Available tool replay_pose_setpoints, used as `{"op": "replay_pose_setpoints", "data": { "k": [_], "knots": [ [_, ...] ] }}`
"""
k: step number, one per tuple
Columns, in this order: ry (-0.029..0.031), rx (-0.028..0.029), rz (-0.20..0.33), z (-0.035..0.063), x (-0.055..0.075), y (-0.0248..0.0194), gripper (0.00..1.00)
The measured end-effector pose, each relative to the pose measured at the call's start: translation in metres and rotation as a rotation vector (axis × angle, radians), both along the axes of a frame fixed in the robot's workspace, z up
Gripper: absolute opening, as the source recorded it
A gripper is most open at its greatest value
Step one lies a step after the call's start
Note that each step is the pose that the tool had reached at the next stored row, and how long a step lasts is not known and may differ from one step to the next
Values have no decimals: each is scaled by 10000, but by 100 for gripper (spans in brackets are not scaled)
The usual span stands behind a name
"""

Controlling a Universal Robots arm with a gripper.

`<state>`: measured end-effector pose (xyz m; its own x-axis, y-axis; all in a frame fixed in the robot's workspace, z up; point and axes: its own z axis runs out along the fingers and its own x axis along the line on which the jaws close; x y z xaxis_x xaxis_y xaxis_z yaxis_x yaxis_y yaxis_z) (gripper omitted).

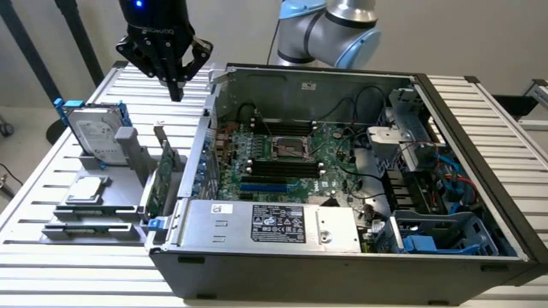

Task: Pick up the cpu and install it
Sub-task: 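Reach for the cpu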

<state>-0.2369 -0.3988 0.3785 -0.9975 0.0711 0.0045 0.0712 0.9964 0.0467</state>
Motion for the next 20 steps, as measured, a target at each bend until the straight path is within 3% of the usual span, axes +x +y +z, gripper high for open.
{"op": "replay_pose_setpoints", "data": {
  "k": [20],
  "knots": [
    [235, -21, -1, -152, -910, 0, 11]
  ]
}}
